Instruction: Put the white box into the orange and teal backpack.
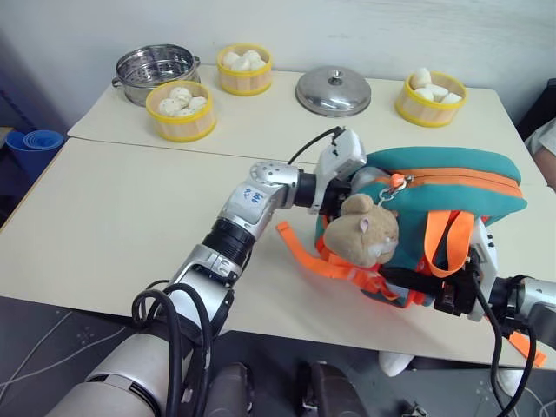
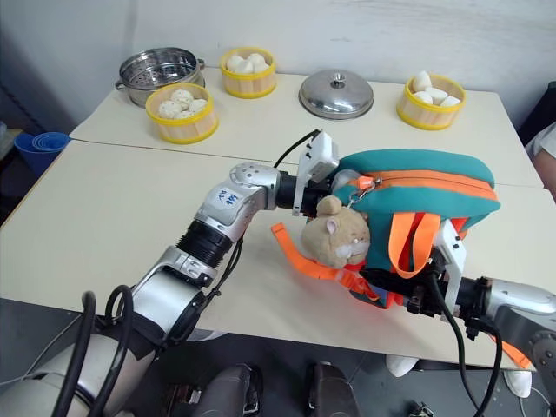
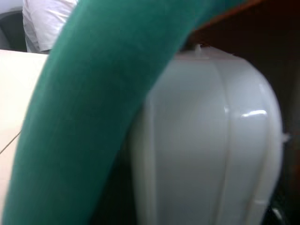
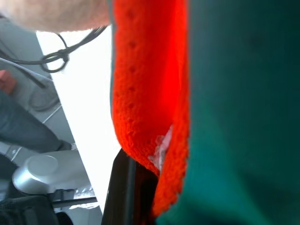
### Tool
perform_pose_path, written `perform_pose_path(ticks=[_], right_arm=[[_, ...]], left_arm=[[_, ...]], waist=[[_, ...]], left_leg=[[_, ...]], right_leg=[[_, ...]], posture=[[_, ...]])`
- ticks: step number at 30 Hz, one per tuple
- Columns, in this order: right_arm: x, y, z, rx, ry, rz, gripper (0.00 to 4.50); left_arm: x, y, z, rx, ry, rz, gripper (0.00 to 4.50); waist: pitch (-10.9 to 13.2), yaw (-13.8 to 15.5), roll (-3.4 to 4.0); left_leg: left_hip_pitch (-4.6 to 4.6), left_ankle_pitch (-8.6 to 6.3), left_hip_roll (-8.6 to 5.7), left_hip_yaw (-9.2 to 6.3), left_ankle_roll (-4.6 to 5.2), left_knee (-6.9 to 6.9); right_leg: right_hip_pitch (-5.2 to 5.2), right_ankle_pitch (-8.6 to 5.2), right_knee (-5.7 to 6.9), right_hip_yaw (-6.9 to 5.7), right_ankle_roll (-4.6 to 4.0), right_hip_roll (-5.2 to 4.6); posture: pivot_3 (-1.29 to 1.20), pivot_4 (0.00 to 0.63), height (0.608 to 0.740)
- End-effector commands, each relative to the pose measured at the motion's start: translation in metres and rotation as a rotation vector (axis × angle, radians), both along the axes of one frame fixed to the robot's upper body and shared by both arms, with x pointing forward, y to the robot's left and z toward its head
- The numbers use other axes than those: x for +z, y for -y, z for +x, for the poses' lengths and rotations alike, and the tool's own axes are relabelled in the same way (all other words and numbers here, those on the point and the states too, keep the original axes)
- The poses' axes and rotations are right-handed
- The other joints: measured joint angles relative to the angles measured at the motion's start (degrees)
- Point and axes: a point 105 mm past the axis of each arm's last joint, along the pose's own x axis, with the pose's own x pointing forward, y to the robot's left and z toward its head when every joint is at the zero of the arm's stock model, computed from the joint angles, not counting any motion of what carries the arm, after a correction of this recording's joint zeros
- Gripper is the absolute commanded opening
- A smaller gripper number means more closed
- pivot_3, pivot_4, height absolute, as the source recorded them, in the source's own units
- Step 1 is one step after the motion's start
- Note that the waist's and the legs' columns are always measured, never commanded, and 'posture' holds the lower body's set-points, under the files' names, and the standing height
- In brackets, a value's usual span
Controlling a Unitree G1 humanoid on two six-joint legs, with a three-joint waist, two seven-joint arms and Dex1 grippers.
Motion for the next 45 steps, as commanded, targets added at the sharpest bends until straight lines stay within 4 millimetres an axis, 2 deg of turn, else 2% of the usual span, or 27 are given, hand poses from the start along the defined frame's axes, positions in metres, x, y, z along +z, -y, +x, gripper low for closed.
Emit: perform_pose_path(ticks=[1,3,5,7,9,13,15,17,20,23,27,29,33,34,35,38,41,44,45], right_arm=[[0.001,-0.005,-0.001,-0.021,0.024,0.049,0.00],[0.000,-0.005,0.003,-0.048,0.043,0.070,0.00],[-0.002,-0.006,0.006,-0.063,0.057,0.068,0.00],[-0.003,-0.009,0.009,-0.064,0.066,0.073,0.00],[-0.003,-0.012,0.012,-0.064,0.081,0.073,0.00],[-0.004,-0.014,0.016,-0.065,0.090,0.068,0.00],[-0.006,-0.014,0.017,-0.055,0.084,0.057,0.00],[-0.003,-0.017,0.016,-0.030,0.075,0.057,0.00],[0.003,-0.027,0.009,0.058,0.035,0.110,0.00],[0.002,-0.028,0.007,0.073,0.007,0.087,0.00],[0.002,-0.025,0.004,0.095,-0.001,0.043,0.00],[0.006,-0.028,0.000,0.119,0.002,0.059,0.00],[0.007,-0.030,-0.004,0.121,-0.003,0.069,0.00],[0.006,-0.030,-0.004,0.117,-0.005,0.067,0.00],[0.009,-0.029,-0.002,0.089,0.012,0.092,0.00],[0.018,-0.029,-0.002,0.041,0.044,0.183,0.00],[0.026,-0.029,-0.002,0.013,0.065,0.237,0.00],[0.026,-0.021,-0.003,-0.026,0.068,0.224,0.00],[0.026,-0.018,-0.004,-0.040,0.070,0.222,0.00]], left_arm=[[0.026,-0.024,-0.014,-0.083,0.086,-0.071,3.06],[0.037,-0.046,-0.014,-0.086,0.079,-0.112,3.59],[0.037,-0.072,-0.011,-0.085,0.088,-0.103,4.11],[0.029,-0.097,-0.007,-0.071,0.095,-0.046,4.11],[0.021,-0.118,-0.016,-0.118,0.099,0.014,4.11],[0.024,-0.132,-0.043,-0.175,0.127,0.007,4.11],[0.023,-0.132,-0.060,-0.194,0.098,0.014,4.11],[0.025,-0.125,-0.067,-0.162,0.106,-0.020,4.11],[0.016,-0.112,-0.063,-0.081,0.122,-0.040,4.11],[0.003,-0.096,-0.060,-0.047,0.065,-0.012,4.11],[-0.004,-0.073,-0.055,-0.029,0.088,-0.015,4.11],[0.001,-0.061,-0.056,-0.041,0.081,-0.062,4.11],[0.008,-0.049,-0.053,-0.015,0.010,-0.109,3.29],[0.008,-0.049,-0.052,-0.006,0.011,-0.103,2.92],[0.003,-0.052,-0.049,0.025,0.011,-0.084,2.54],[-0.003,-0.059,-0.047,0.056,0.016,-0.069,1.81],[0.006,-0.066,-0.051,0.038,-0.006,-0.110,1.06],[0.020,-0.089,-0.056,-0.017,-0.059,-0.154,0.59],[0.023,-0.104,-0.056,-0.040,-0.084,-0.127,0.53]], waist=[[0.0,-0.6,0.01],[0.0,-1.0,0.01],[0.0,-1.4,0.02],[0.0,-1.6,0.02],[0.0,-1.7,0.06],[0.0,-1.5,0.06],[0.0,-1.1,0.06],[0.0,-0.9,0.06],[0.0,-0.9,0.07],[0.0,-0.9,0.08],[-0.1,-0.9,0.13],[-0.1,-0.9,0.12],[-0.1,-0.9,0.12],[-0.1,-1.0,0.12],[-0.1,-1.1,0.12],[-0.1,-0.9,0.12],[-0.1,-0.9,0.12],[-0.1,-1.0,0.12],[-0.1,-1.1,0.12]], left_leg=[[0.02,0.05,0.02,-0.02,-0.09,-0.03],[0.04,0.10,0.03,-0.03,-0.14,-0.02],[0.10,0.12,0.03,-0.01,-0.18,-0.02],[0.12,0.15,0.03,-0.02,-0.23,-0.02],[0.15,0.16,0.02,-0.02,-0.26,-0.05],[0.08,0.15,0.03,-0.05,-0.25,-0.02],[0.05,0.13,0.01,-0.06,-0.20,0.03],[0.05,0.11,0.01,-0.07,-0.18,0.02],[0.09,0.08,0.00,-0.07,-0.09,0.05],[0.13,-0.05,0.01,-0.07,0.12,0.03],[0.14,-0.05,0.00,-0.06,0.12,0.02],[0.13,-0.05,0.00,-0.06,0.13,0.02],[0.10,-0.06,0.00,-0.07,0.14,0.04],[0.10,-0.06,0.00,-0.07,0.14,0.02],[0.13,-0.06,0.01,-0.06,0.14,0.00],[0.14,0.03,0.04,-0.09,-0.03,-0.03],[0.11,0.13,0.02,-0.08,-0.19,0.00],[0.11,0.12,0.02,-0.07,-0.18,-0.01],[0.12,0.13,0.03,-0.07,-0.21,-0.05]], right_leg=[[0.00,0.00,0.04,0.00,0.00,0.02],[0.00,0.00,0.11,0.00,-0.02,0.02],[-0.01,-0.02,0.23,0.05,-0.05,0.01],[-0.03,-0.06,0.32,0.03,-0.12,0.01],[-0.03,-0.08,0.35,0.02,-0.16,0.02],[-0.05,-0.09,0.32,0.01,-0.17,-0.02],[-0.04,-0.09,0.32,0.01,-0.17,-0.04],[-0.03,-0.09,0.33,0.02,-0.17,-0.05],[0.00,-0.09,0.35,0.03,-0.16,-0.06],[0.02,-0.08,0.37,0.03,-0.16,-0.04],[0.00,-0.08,0.38,0.04,-0.16,-0.02],[0.01,-0.08,0.37,0.03,-0.16,-0.02],[0.00,-0.08,0.36,0.02,-0.15,-0.02],[0.00,-0.08,0.36,0.03,-0.15,-0.02],[0.00,-0.08,0.36,0.03,-0.15,0.00],[-0.01,-0.08,0.38,0.01,-0.16,0.03],[0.00,-0.08,0.36,0.02,-0.15,0.01],[-0.01,-0.08,0.36,0.03,-0.15,0.00],[-0.02,-0.09,0.36,0.03,-0.16,0.01]], posture=[[0.00,0.150,0.740],[0.00,0.150,0.740],[0.00,0.150,0.740],[0.00,0.150,0.740],[0.00,0.150,0.740],[0.00,0.150,0.740],[0.00,0.150,0.740],[0.00,0.150,0.740],[0.00,0.150,0.740],[0.00,0.150,0.740],[0.00,0.150,0.740],[0.00,0.150,0.740],[0.00,0.150,0.740],[0.00,0.150,0.740],[0.00,0.150,0.740],[0.00,0.150,0.740],[0.00,0.150,0.740],[0.00,0.150,0.740],[0.00,0.150,0.740]])
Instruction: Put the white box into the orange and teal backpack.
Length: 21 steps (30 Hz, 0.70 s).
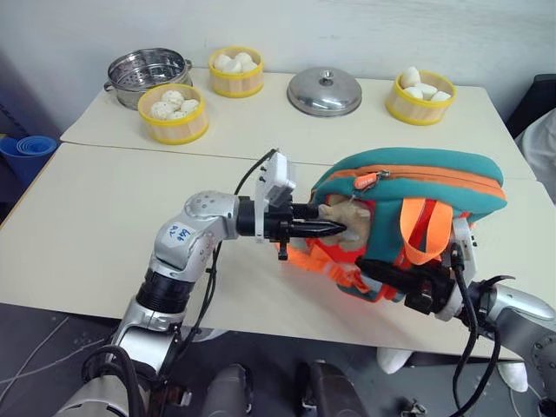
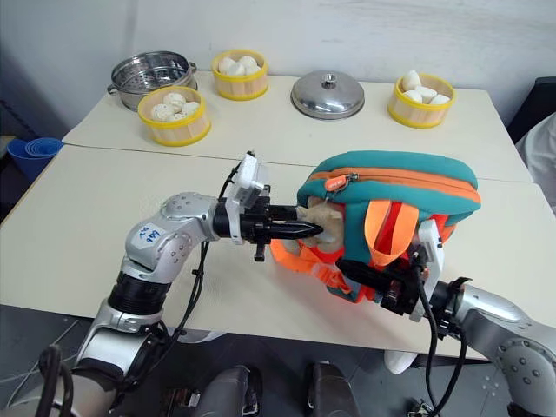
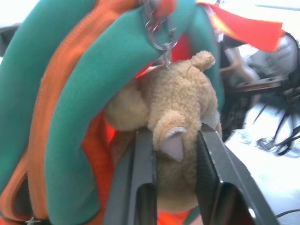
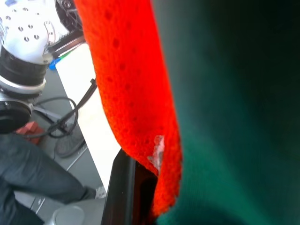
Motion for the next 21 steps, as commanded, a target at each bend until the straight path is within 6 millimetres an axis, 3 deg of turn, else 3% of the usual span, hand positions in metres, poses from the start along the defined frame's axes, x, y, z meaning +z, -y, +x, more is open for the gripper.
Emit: perform_pose_path(ticks=[1,5,10,14,16,19,21], right_arm=[[0.013,0.011,-0.004,-0.049,0.056,0.009,0.00],[0.025,0.019,-0.009,-0.068,0.063,0.037,0.00],[0.026,0.022,-0.009,-0.096,0.058,0.036,0.00],[0.023,0.015,-0.011,-0.096,0.050,0.062,0.00],[0.021,0.013,-0.012,-0.104,0.047,0.076,0.00],[0.019,0.011,-0.011,-0.116,0.045,0.088,0.00],[0.016,0.008,-0.011,-0.121,0.043,0.098,0.00]], left_arm=[[0.022,-0.045,-0.004,-0.065,-0.036,0.000,0.53],[0.038,-0.097,0.028,0.064,-0.095,0.045,0.53],[0.017,-0.115,0.059,0.207,-0.083,0.180,0.53],[-0.006,-0.104,0.091,0.346,0.030,0.221,0.53],[-0.030,-0.092,0.100,0.381,0.056,0.280,0.53],[-0.058,-0.079,0.099,0.346,0.158,0.387,0.53],[-0.066,-0.056,0.080,0.229,0.139,0.314,0.53]], waist=[[0.0,-0.2,0.00],[0.0,-0.4,0.02],[0.0,0.2,0.02],[0.0,0.3,-0.01],[0.0,0.4,-0.01],[0.0,0.3,-0.01],[0.0,0.0,0.00]], left_leg=[[0.01,0.02,0.01,0.00,-0.03,-0.03],[0.03,0.08,0.02,0.00,-0.13,-0.02],[0.01,0.02,-0.02,0.01,-0.02,-0.04],[-0.09,-0.03,-0.01,0.00,0.03,0.00],[-0.11,-0.18,-0.02,0.01,0.29,0.02],[-0.11,-0.25,-0.03,0.02,0.42,0.05],[-0.11,-0.27,-0.03,0.09,0.45,0.05]], right_leg=[[0.00,-0.01,0.00,0.00,-0.01,0.01],[-0.08,-0.06,0.12,-0.02,-0.10,0.07],[-0.05,-0.06,0.02,-0.02,-0.09,0.01],[-0.09,-0.05,-0.02,-0.04,-0.07,0.00],[-0.09,-0.04,-0.02,-0.04,-0.05,-0.02],[-0.08,-0.02,-0.03,-0.04,-0.01,-0.04],[-0.10,-0.01,-0.03,0.00,0.00,-0.04]], posture=[[0.00,0.150,0.740],[0.00,0.150,0.740],[0.00,0.150,0.740],[0.00,0.150,0.740],[0.00,0.150,0.740],[0.00,0.150,0.740],[0.00,0.150,0.740]])
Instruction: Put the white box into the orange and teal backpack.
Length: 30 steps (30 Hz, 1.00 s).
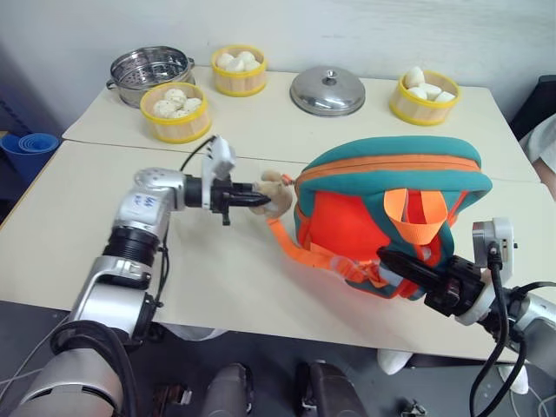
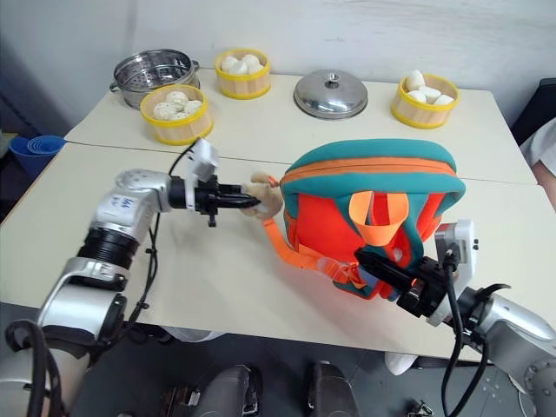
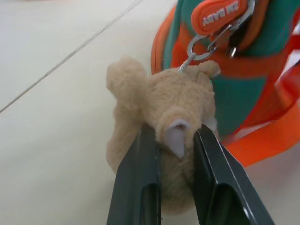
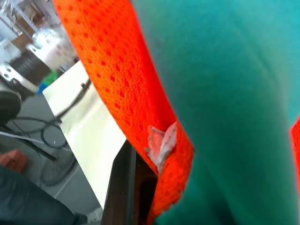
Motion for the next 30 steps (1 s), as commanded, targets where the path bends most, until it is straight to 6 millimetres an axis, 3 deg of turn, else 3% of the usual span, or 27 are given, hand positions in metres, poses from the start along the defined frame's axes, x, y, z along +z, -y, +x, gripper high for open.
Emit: perform_pose_path(ticks=[1,3,6,7,9,12,15,19,21,25,30], right_arm=[[0.005,-0.007,-0.003,-0.005,0.042,0.026,0.00],[0.002,-0.009,-0.001,-0.026,0.047,0.044,0.00],[-0.004,-0.010,0.008,-0.080,0.117,0.011,0.00],[-0.006,-0.012,0.010,-0.091,0.161,0.003,0.00],[-0.018,-0.015,0.015,-0.109,0.207,-0.057,0.72],[-0.031,-0.012,0.015,-0.099,0.312,-0.273,1.56],[-0.030,-0.006,0.006,-0.059,0.409,-0.420,2.50],[-0.019,0.031,-0.014,0.011,0.438,-0.536,3.86],[-0.028,0.055,-0.017,0.032,0.401,-0.608,4.49],[-0.039,0.107,-0.012,0.015,0.328,-0.709,4.49],[-0.047,0.132,0.008,0.034,0.295,-0.769,4.49]], left_arm=[[-0.010,0.023,-0.024,-0.136,0.002,-0.053,0.53],[-0.013,0.024,-0.034,-0.160,0.008,-0.052,0.53],[-0.007,0.005,-0.030,-0.066,0.066,0.015,0.53],[0.002,-0.001,-0.027,-0.005,0.064,-0.015,0.85],[0.016,-0.011,-0.031,0.049,0.035,-0.085,1.44],[0.010,-0.031,-0.055,0.039,-0.021,-0.047,2.37],[0.007,-0.053,-0.076,0.060,-0.083,-0.051,3.26],[-0.025,-0.098,-0.120,0.101,-0.222,0.010,4.50],[-0.042,-0.116,-0.127,0.144,-0.168,0.080,4.50],[-0.053,-0.135,-0.136,0.214,0.109,0.162,4.50],[-0.064,-0.132,-0.143,0.251,0.161,0.145,4.50]], waist=[[0.0,-0.1,0.00],[0.0,0.0,0.00],[0.0,0.0,0.00],[0.0,-0.1,0.01],[0.0,-0.3,0.01],[-0.1,-0.9,0.13],[-0.1,-1.4,0.15],[-0.1,-1.5,0.17],[-0.1,-1.3,0.14],[-0.1,-0.2,0.14],[-0.1,-0.1,0.24]], left_leg=[[0.03,0.00,0.01,0.01,0.00,-0.02],[0.03,0.00,0.03,-0.04,-0.02,-0.03],[0.02,0.01,0.03,-0.05,-0.03,0.01],[0.02,0.01,0.03,-0.06,-0.03,0.01],[0.05,0.01,0.02,-0.04,-0.03,0.00],[0.07,0.00,0.03,-0.04,-0.07,-0.05],[0.10,0.12,0.02,-0.02,-0.40,-0.08],[0.16,0.13,0.05,-0.01,-0.46,-0.12],[0.41,-0.06,0.06,-0.05,-0.16,-0.16],[0.97,-0.44,0.07,-0.04,-0.30,-0.25],[0.92,-0.55,0.08,0.04,-0.11,-0.36]], right_leg=[[0.00,0.00,0.02,0.02,0.00,0.00],[0.00,0.00,0.03,-0.01,0.00,0.00],[0.00,-0.01,0.06,-0.01,-0.01,0.00],[0.00,0.00,0.06,-0.01,-0.01,0.01],[0.00,0.00,0.09,0.02,-0.01,0.00],[0.00,-0.01,0.08,0.03,-0.01,0.01],[0.00,-0.05,0.07,0.04,0.00,0.01],[0.03,-0.07,0.07,0.07,-0.03,0.01],[0.29,-0.08,-0.03,0.03,-0.06,0.00],[0.88,-0.15,-0.34,0.03,-0.21,-0.13],[0.85,-0.15,-0.60,0.03,-0.29,-0.22]], posture=[[0.00,0.150,0.740],[0.00,0.150,0.740],[0.00,0.150,0.740],[0.00,0.150,0.740],[0.00,0.150,0.740],[0.00,0.150,0.740],[0.00,0.150,0.740],[0.00,0.150,0.740],[0.00,0.150,0.740],[0.00,0.150,0.740],[0.00,0.150,0.740]])
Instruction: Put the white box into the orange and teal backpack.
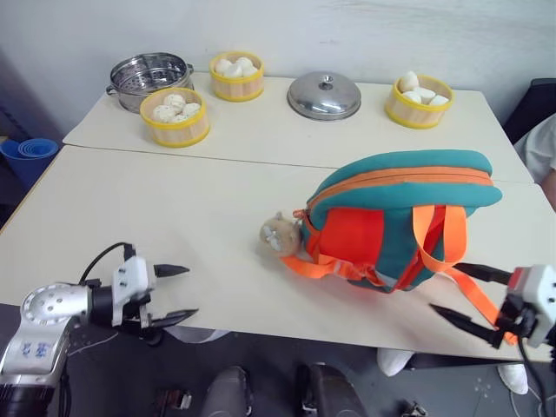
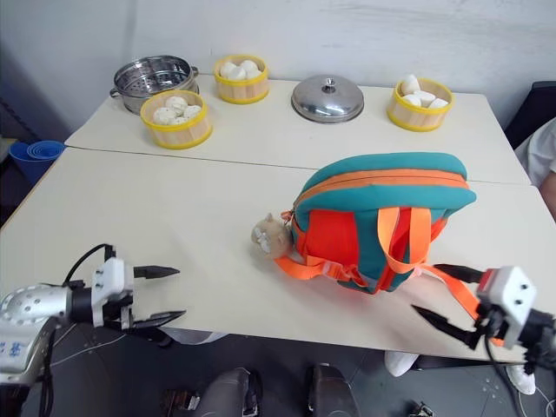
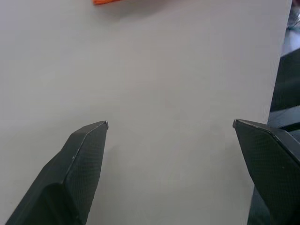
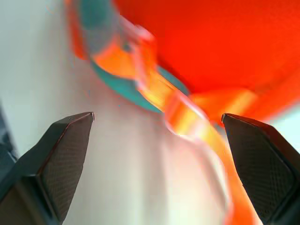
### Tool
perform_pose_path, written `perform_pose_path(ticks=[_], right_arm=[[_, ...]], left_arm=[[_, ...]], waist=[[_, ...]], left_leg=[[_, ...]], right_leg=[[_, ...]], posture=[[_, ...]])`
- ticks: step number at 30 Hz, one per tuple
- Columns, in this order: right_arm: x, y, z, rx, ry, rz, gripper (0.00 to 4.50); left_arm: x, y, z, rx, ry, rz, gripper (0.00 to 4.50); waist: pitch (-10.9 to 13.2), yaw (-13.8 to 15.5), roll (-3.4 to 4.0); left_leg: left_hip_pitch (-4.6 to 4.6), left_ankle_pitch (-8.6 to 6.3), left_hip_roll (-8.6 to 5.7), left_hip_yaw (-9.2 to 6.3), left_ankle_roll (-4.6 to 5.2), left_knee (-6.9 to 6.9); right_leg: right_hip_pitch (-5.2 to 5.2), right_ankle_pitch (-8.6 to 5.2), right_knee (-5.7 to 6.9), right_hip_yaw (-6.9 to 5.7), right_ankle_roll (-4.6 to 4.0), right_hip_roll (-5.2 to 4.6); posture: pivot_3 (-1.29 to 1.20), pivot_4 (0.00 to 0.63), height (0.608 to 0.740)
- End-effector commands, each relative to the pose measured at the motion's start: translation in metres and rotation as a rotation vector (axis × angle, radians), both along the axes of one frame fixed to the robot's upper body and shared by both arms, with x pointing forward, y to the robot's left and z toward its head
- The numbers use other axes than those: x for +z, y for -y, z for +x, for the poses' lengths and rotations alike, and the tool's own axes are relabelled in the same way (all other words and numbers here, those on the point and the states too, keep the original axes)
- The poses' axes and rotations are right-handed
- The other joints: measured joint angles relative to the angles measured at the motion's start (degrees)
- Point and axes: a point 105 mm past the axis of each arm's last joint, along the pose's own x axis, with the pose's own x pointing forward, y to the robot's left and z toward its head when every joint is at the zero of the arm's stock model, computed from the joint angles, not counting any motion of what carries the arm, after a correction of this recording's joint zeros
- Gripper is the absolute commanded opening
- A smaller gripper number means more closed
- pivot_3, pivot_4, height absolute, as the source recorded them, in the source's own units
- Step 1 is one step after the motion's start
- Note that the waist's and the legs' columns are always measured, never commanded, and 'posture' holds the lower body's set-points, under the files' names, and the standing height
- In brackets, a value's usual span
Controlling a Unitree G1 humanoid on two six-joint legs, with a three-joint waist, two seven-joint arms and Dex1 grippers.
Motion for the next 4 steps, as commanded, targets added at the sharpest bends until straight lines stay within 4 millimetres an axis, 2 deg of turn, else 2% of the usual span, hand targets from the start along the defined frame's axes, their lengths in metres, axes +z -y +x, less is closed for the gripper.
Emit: perform_pose_path(ticks=[1,4], right_arm=[[-0.001,0.004,0.011,0.042,0.013,-0.050,4.49],[0.000,-0.001,0.021,0.077,0.040,-0.057,4.49]], left_arm=[[0.005,0.005,0.001,0.024,0.093,-0.028,4.50],[0.009,0.011,-0.001,0.044,0.122,-0.074,4.50]], waist=[[0.0,0.0,0.02],[0.0,0.0,0.07]], left_leg=[[0.00,0.05,0.01,0.00,0.09,-0.02],[0.00,0.08,0.01,0.00,0.08,-0.26]], right_leg=[[-0.03,0.00,0.01,-0.02,0.00,0.00],[-0.14,-0.02,0.07,-0.09,-0.02,0.01]], posture=[[0.00,0.150,0.740],[0.00,0.150,0.740]])
